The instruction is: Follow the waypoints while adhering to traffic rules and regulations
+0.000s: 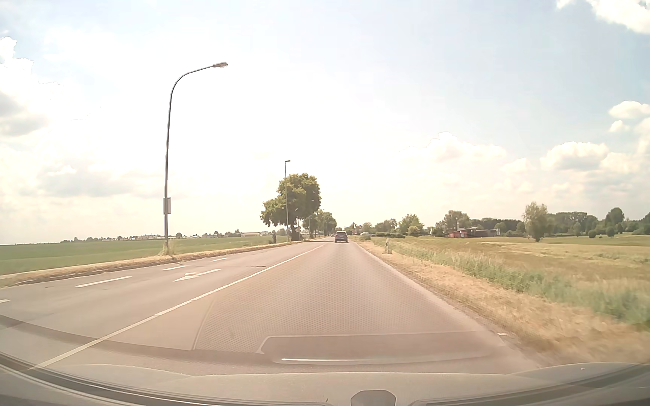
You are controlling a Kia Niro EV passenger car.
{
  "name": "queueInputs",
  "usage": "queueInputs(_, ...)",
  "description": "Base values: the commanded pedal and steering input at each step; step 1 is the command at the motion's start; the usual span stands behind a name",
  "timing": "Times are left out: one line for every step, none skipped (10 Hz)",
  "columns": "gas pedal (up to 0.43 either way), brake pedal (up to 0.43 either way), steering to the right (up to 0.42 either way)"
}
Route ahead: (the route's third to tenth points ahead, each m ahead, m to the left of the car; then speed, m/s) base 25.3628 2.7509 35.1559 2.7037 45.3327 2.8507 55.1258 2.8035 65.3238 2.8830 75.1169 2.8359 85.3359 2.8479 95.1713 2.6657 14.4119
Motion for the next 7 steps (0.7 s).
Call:
queueInputs(0.331, 0.0, -0.003)
queueInputs(0.331, 0.0, -0.003)
queueInputs(0.331, 0.0, -0.003)
queueInputs(0.331, 0.0, -0.003)
queueInputs(0.331, 0.0, -0.003)
queueInputs(0.319, 0.0, -0.003)
queueInputs(0.319, 0.0, -0.003)
